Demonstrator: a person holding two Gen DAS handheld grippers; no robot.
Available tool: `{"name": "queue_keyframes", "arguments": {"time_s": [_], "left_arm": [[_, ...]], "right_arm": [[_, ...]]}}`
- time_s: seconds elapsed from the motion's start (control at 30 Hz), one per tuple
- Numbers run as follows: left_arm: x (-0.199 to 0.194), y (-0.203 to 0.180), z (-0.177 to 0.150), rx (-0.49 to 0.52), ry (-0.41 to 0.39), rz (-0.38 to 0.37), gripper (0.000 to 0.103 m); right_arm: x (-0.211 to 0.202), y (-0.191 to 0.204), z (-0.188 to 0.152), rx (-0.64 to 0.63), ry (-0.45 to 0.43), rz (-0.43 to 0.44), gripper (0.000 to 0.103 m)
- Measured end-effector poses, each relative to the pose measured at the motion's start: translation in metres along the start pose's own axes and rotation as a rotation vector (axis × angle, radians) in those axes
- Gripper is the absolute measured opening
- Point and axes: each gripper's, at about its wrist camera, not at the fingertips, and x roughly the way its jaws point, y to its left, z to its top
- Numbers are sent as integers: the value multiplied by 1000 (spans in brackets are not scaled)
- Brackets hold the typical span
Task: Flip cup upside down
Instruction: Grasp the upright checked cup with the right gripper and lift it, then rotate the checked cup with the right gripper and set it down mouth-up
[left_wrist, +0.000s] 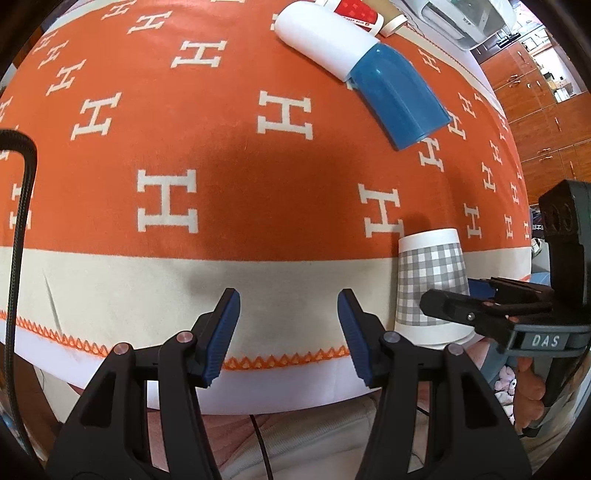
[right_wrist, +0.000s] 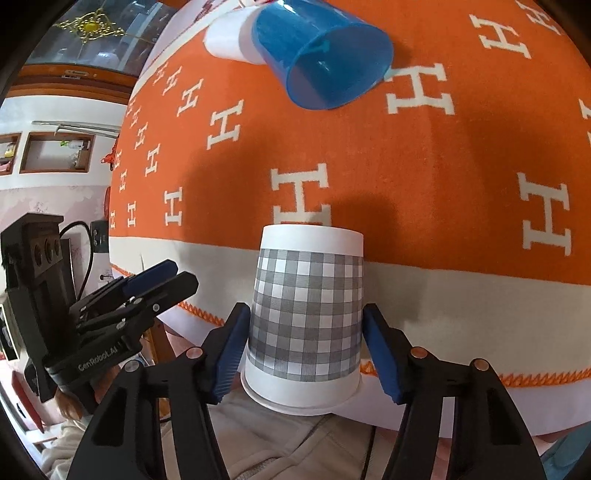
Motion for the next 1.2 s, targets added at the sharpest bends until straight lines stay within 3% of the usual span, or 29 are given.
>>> {"name": "queue_keyframes", "arguments": {"time_s": [0.23,0.43,0.67,0.8,0.97,1.2], "left_arm": [[-15,-2,6,5,-76,5,52],[-30,-1,11,0,-207,56,52],[-33,1,12,-13,-339,135,52],[-31,2,11,-23,-406,164,52],[-25,4,8,-51,-460,164,52],[-16,2,2,-52,-477,144,52]], "right_arm": [[-28,13,-14,-73,-122,33,62],[-47,20,-24,-156,-360,29,62],[-45,33,-44,-317,-698,-124,62],[-31,41,-51,-403,-817,-208,62],[-12,40,-57,-428,-855,-246,62],[0,33,-67,-446,-874,-261,62]]}}
